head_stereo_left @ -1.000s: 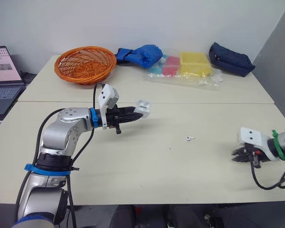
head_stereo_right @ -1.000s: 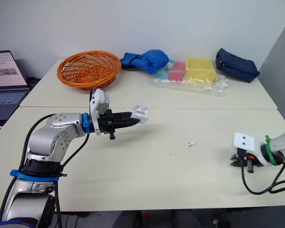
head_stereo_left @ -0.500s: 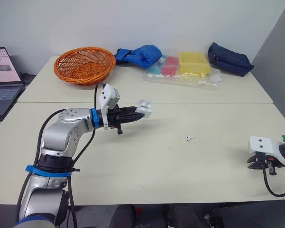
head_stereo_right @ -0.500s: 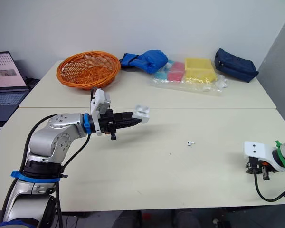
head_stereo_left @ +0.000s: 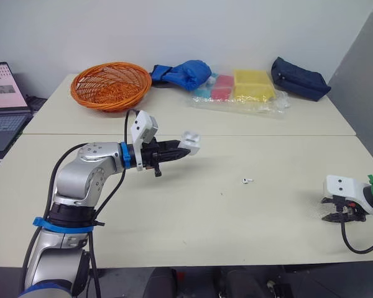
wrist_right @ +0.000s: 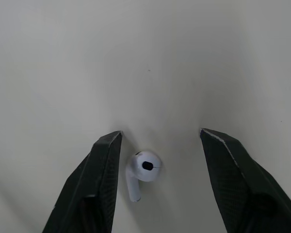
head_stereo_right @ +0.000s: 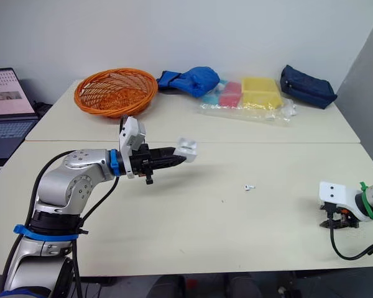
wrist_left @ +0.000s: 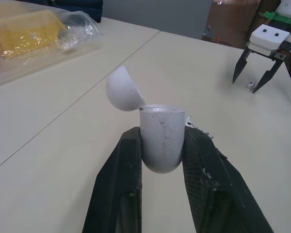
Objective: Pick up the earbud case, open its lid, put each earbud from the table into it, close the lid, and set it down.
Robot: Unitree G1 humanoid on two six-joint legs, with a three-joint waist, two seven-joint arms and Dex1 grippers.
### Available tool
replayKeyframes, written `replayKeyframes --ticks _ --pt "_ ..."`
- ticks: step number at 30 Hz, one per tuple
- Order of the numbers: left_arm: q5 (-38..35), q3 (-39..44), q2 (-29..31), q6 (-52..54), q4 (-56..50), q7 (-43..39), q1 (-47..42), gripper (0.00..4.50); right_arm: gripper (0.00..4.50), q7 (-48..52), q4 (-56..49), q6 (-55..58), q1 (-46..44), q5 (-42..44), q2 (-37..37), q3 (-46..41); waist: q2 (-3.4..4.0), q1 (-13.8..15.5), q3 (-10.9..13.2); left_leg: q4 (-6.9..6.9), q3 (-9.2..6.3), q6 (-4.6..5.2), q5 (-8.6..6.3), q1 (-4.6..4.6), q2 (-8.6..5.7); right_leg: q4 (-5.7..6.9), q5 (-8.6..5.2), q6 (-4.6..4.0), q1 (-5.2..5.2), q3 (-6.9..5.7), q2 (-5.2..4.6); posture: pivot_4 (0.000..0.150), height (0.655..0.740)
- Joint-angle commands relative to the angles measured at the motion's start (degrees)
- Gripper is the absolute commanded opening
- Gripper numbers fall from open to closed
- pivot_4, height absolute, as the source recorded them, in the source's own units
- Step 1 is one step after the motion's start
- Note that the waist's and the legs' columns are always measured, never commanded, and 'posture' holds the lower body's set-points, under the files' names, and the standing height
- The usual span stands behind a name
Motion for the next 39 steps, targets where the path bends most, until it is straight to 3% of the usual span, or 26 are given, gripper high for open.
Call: replayKeyframes --ticks 1,21,24,28,29,35,39 --pt "-1.03 0.73 -0.19 -0.44 -2.11 0.30 -0.14 0.80 2.48 0.79 0.33 -0.53 1.35 -0.51 -1.09 -0.44 0.00 0.00 0.00 0.00 0.00 0.00 0.00 0.00 0.00 0.00 0.00 0.00 0.00 0.00 0.00 0.150 0.7400" --pt "-1.17 0.95 -0.12 -0.02 -2.22 0.87 0.09 0.80 2.48 1.21 0.76 3.40 2.97 0.08 -0.99 -1.51 0.00 0.25 0.00 0.06 0.04 0.00 0.00 0.00 -0.04 0.01 0.02 0.04 0.00 0.01 -0.04 0.150 0.7400" --pt "-1.07 0.93 -0.10 -0.06 -1.90 0.84 -0.19 0.80 1.93 1.33 1.01 3.09 3.53 -0.09 -1.19 -1.62 0.00 0.25 0.00 0.07 0.04 0.00 0.00 0.00 -0.04 0.01 0.03 0.05 0.00 0.01 -0.04 0.150 0.7400" --pt "-1.14 0.92 0.08 0.08 -2.30 0.78 0.04 0.80 0.59 1.45 0.93 2.70 4.67 -0.03 -1.44 -2.06 -0.01 0.25 0.00 0.06 0.03 0.00 0.00 0.00 -0.04 0.00 0.02 0.04 0.01 0.01 -0.04 0.150 0.7400" --pt "-1.12 0.91 0.08 0.05 -2.21 0.77 -0.03 0.80 0.43 1.62 0.83 2.63 4.81 -0.02 -1.48 -2.07 -0.01 0.25 0.00 0.06 0.03 0.00 0.00 0.00 -0.03 0.01 0.02 0.04 0.01 0.00 -0.04 0.150 0.7400" --pt "-0.84 0.84 -0.09 -0.46 -1.07 0.57 -1.16 0.80 0.44 2.16 0.06 2.77 4.06 1.07 -0.85 -2.80 -0.01 0.28 0.00 0.06 0.02 0.00 0.00 -0.01 -0.04 0.00 0.02 0.04 0.01 -0.01 -0.04 0.150 0.7400" --pt "-1.12 0.85 -0.42 -0.63 -1.36 0.46 -0.94 0.80 0.44 3.95 -5.04 6.58 1.01 6.57 1.47 -4.74 0.01 0.12 0.01 0.05 0.03 0.00 0.00 0.00 -0.03 0.01 0.02 0.04 0.00 0.00 -0.03 0.150 0.7400"
